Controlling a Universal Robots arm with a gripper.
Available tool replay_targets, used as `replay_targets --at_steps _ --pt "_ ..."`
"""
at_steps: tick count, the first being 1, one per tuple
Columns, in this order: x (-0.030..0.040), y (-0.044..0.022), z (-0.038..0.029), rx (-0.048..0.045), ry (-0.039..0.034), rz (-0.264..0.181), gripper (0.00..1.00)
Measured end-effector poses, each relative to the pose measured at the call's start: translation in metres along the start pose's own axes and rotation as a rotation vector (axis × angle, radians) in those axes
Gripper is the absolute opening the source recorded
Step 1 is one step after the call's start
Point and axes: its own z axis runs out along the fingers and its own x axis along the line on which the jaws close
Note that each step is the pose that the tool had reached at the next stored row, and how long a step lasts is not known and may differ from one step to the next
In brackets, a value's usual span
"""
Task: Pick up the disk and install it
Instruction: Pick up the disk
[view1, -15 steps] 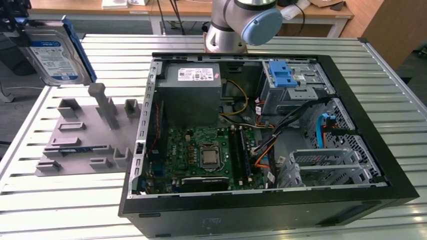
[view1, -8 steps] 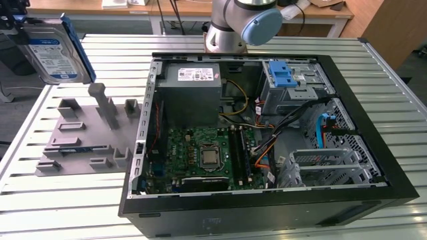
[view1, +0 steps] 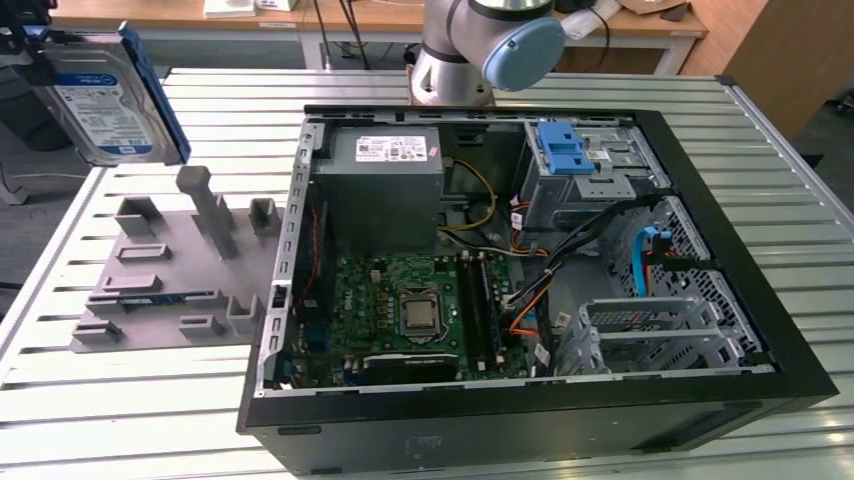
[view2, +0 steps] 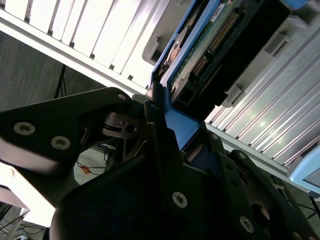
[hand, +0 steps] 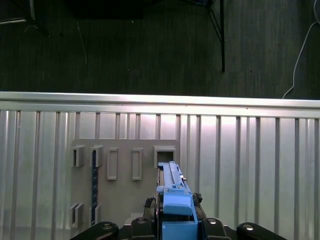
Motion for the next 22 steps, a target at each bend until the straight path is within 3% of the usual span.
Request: replay_targets --at_steps 22 --pt "-0.0001 0.0001 -0.0063 0.0 0.0 0.0 0.36"
